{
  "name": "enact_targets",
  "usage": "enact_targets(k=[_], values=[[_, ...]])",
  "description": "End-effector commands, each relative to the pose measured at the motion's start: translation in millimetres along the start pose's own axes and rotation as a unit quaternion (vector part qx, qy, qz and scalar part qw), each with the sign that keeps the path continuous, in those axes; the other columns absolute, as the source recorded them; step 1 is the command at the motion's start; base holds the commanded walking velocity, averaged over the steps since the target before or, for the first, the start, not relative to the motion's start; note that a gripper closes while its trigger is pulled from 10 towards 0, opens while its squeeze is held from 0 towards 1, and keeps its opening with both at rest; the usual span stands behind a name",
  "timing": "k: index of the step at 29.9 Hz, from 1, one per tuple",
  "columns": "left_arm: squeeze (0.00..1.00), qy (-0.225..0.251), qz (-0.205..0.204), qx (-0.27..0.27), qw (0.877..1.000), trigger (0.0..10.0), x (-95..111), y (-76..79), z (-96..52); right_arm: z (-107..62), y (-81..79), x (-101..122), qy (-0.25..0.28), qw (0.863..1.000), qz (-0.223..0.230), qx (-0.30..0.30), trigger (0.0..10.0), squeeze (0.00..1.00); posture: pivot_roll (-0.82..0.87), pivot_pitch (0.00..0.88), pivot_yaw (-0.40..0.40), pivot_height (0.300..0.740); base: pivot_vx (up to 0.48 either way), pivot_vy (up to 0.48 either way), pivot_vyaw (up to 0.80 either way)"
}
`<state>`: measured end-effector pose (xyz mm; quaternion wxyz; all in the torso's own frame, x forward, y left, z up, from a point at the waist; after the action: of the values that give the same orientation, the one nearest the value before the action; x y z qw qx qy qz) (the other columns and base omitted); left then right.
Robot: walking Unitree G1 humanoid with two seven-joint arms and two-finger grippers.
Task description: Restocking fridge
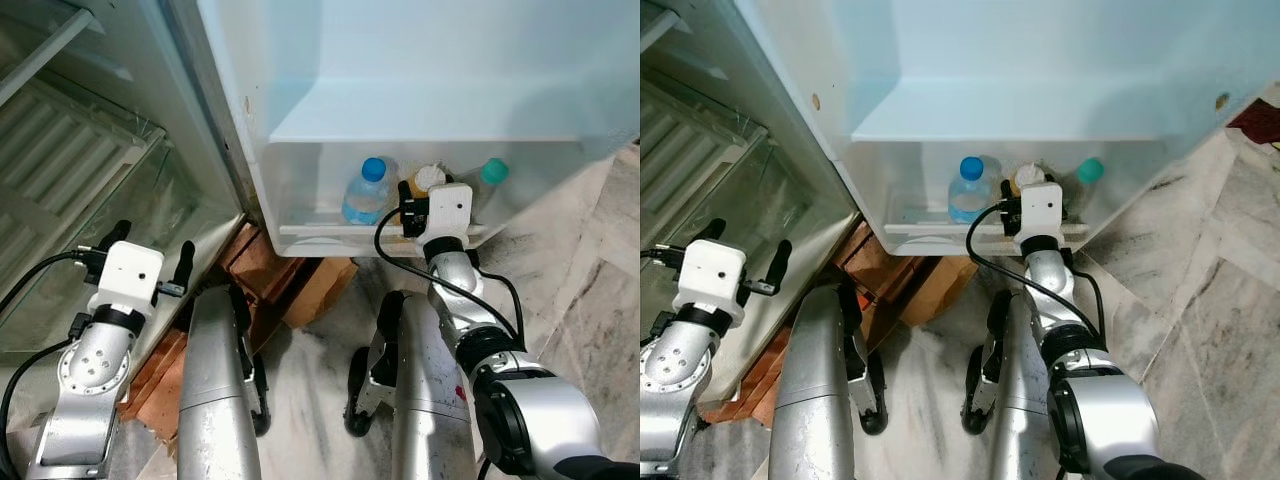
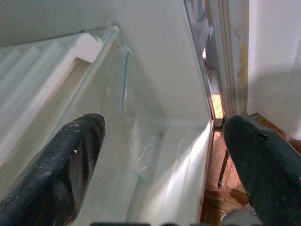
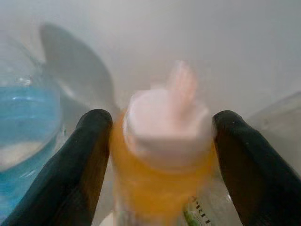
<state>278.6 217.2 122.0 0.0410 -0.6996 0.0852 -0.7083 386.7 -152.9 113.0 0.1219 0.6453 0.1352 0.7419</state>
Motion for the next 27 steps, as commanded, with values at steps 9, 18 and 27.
enact_targets(k=[9,18,27], values=[[0.00,-0.027,-0.032,-0.025,0.999,10.0,-20.2,12.9,2.0,-13.8,-13.3,3.6,0.027,0.998,0.016,0.054,10.0,1.00,0.11,0.183,-0.051,0.515,0.000,0.000,0.00],[0.00,-0.039,-0.087,-0.036,0.995,10.0,-29.0,25.9,-4.2,-54.6,-17.4,18.0,0.066,0.996,0.039,0.045,10.0,1.00,0.08,0.057,-0.061,0.515,0.000,0.000,0.00],[0.00,-0.021,-0.105,-0.036,0.994,10.0,-24.0,34.5,6.5,-76.3,-16.2,18.0,0.051,0.998,0.042,0.007,10.0,0.41,0.07,0.011,-0.048,0.515,0.000,0.000,0.00]])
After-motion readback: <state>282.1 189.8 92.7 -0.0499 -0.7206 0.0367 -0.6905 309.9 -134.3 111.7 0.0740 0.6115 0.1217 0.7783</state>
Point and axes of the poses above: a point about 5 cm out from each wrist's last joint towards the gripper, its own z axis pointing out of the wrist towards the gripper, its own x axis along the axis of the wrist's last joint, y = z × x, the point moved 3 cm from there along z, pointing out of the wrist towards the gripper, and after that the axes turned 14 degrees about -z, right-handed, at the moved point
